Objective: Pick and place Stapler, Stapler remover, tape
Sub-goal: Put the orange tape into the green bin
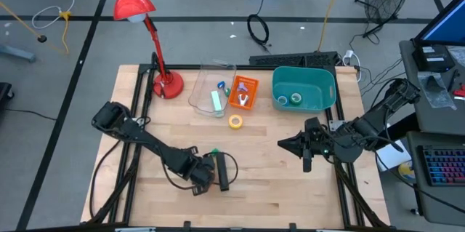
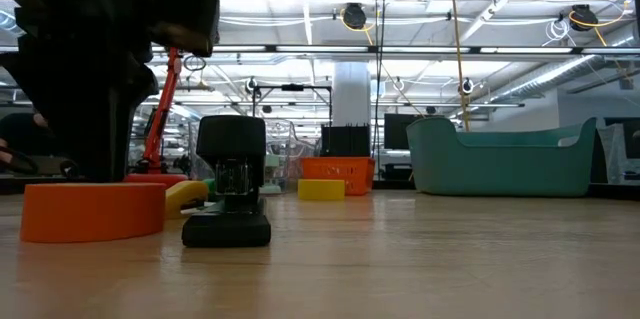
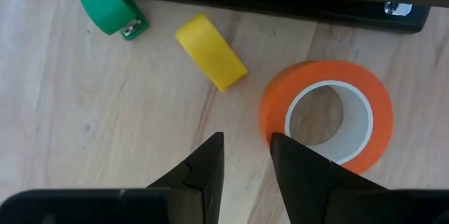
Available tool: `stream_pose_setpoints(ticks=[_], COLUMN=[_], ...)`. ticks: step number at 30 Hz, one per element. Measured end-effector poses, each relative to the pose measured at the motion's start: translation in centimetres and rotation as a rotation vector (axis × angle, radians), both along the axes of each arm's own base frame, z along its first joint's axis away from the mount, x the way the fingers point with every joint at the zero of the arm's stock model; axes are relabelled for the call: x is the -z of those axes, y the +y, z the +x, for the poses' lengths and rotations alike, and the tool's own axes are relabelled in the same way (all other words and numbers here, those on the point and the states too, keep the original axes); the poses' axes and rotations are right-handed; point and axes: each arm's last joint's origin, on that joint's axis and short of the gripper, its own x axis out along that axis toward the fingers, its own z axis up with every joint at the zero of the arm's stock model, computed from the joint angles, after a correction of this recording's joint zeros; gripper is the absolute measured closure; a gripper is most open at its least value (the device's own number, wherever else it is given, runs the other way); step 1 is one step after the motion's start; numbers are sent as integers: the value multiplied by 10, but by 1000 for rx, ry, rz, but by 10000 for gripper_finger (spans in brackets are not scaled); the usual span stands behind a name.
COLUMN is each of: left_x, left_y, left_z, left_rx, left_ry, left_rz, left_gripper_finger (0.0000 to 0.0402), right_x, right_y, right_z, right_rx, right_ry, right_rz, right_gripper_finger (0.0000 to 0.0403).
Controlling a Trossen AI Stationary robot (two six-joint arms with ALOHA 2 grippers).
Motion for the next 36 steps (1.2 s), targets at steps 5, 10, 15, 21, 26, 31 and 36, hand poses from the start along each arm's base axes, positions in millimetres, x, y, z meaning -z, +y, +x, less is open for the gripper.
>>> stream_pose_setpoints(ticks=[5, 10, 15, 21, 26, 31, 36], left_x=[0, 0, -3, -14, -14, -14, -10], left_y=[-2, -2, -2, 5, 1, 2, 6], left_z=[1, 1, -1, 3, 4, 4, 7], left_rx=[8, 11, 21, 19, 34, 26, 22], left_ry=[3, 18, 31, -9, -29, -45, -37], left_rz=[-37, -59, -100, -133, -169, -128, -119], left_gripper_finger=[275, 275, 275, 275, 275, 275, 275], right_x=[0, 0, -1, -2, -2, -2, -2], right_y=[0, 0, -1, -3, -3, -3, -3], right_z=[0, 0, -1, -2, -2, -2, -2], right_rx=[0, -1, -1, 2, 2, 2, 3], right_ry=[0, 1, 0, -4, -5, -5, -5], right_rz=[-1, -4, -7, -13, -14, -14, -14], right_gripper_finger=[403, 403, 403, 403, 403, 403, 403])
